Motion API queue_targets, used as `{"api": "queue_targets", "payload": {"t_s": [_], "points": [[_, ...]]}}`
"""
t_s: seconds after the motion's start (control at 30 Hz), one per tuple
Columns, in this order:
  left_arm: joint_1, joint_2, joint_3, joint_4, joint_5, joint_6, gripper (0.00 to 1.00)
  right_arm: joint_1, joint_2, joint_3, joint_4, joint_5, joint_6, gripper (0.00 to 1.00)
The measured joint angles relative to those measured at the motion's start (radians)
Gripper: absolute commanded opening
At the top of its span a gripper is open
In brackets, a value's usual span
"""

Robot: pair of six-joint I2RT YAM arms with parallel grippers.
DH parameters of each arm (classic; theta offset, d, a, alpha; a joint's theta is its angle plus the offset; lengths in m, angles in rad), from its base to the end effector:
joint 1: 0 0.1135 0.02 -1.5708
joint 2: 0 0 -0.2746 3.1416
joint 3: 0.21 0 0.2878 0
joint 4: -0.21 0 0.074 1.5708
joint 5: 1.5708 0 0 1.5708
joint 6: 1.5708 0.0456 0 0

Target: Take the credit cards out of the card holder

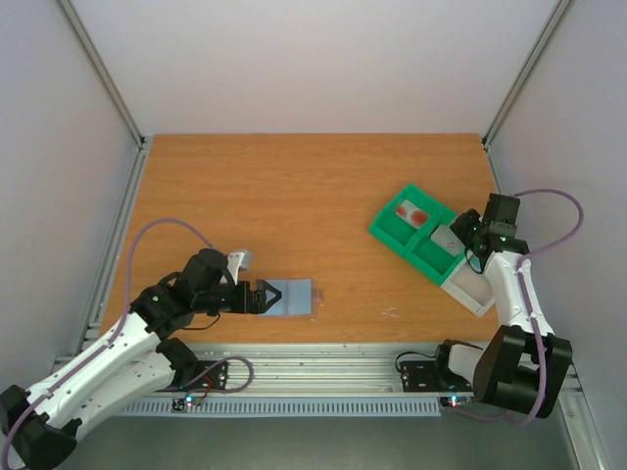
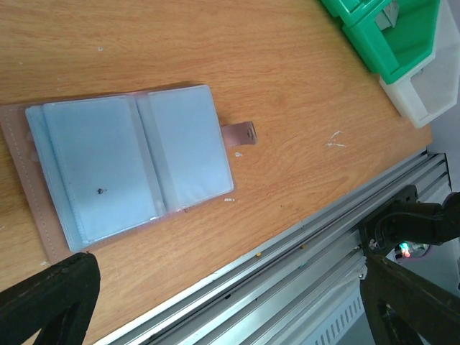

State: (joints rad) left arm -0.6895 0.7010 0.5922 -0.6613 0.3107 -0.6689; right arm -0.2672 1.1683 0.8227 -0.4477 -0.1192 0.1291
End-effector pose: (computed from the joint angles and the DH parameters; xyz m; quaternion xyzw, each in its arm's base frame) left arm 0.1306 -0.1258 0.2379 0.0697 0.9092 -0.3527 0.2101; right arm 0.2727 -0.0690 0.2422 0.1597 0.9101 0.0289 0.3813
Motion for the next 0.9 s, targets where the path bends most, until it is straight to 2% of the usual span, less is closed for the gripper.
{"api": "queue_targets", "payload": {"t_s": [0.47, 0.9], "points": [[0.0, 0.0, -0.014, 0.038, 0.019, -0.015, 0.99, -0.031, 0.091, -0.119, 0.239, -0.143, 0.005, 0.01], [0.0, 0.0, -0.018, 0.044, 0.023, -0.016, 0.99, -0.049, 0.146, -0.158, 0.315, -0.198, 0.016, 0.01]]}}
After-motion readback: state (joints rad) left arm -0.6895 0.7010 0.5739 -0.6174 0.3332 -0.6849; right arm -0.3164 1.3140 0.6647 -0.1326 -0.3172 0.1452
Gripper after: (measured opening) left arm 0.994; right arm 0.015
